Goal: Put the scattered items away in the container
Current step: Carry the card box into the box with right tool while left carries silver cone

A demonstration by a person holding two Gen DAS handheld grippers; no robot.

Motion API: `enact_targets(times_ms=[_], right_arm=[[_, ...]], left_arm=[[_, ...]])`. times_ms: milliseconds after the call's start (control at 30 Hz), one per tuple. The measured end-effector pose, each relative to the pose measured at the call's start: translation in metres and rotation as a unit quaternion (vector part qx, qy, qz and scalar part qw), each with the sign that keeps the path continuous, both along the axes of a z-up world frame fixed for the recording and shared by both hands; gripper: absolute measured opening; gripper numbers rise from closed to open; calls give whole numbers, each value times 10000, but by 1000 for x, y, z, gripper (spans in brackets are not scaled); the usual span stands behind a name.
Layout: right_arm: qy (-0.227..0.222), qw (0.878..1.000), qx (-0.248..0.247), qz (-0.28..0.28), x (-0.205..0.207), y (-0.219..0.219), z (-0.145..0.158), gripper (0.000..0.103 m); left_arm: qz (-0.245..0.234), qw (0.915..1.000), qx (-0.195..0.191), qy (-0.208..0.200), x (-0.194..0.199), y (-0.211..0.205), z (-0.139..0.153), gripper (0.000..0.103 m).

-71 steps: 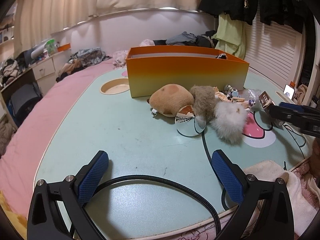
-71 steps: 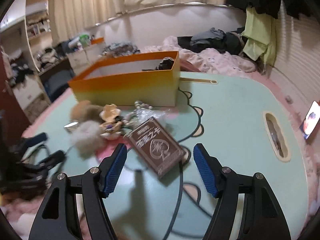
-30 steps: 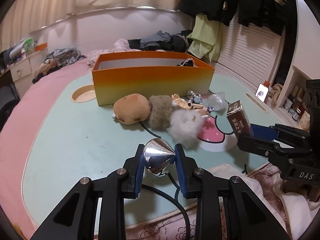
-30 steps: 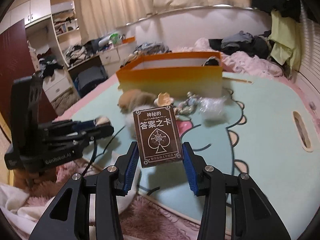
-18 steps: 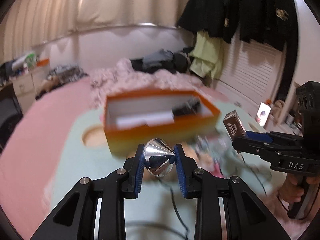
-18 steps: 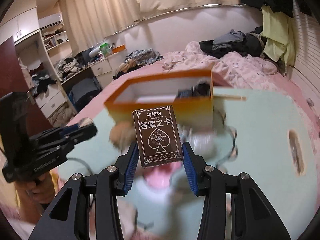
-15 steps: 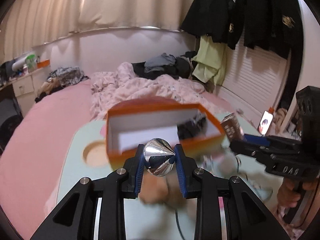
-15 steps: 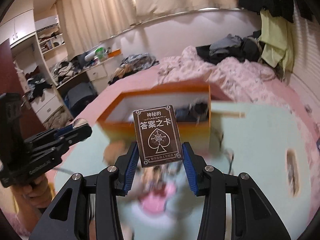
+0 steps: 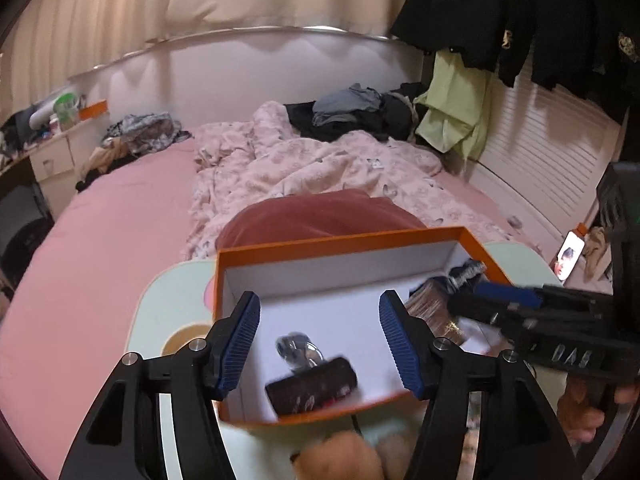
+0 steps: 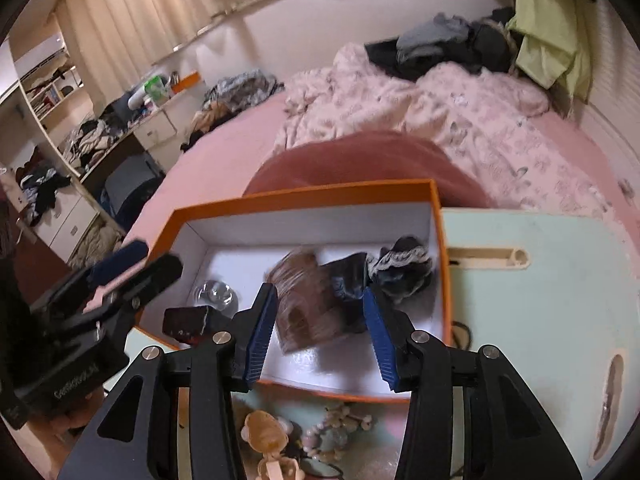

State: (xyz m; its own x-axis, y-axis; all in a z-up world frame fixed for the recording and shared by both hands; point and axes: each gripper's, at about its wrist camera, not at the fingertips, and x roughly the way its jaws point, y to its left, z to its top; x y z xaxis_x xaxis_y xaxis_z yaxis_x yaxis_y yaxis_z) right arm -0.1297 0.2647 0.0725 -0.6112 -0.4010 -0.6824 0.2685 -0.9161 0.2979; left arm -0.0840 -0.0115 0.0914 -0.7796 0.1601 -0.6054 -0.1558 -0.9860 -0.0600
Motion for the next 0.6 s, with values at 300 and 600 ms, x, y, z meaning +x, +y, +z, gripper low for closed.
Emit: enact_targets(times_ms=[300,600], right_arm=[[641,9979,-20,119,100,22,14,46],[273,9973,645,-212,140,19,-39,46]], left_arm=[[-124,9995,-291,53,105,-10,-23,75],[342,9980,-457,-266,128,5,-82,84]])
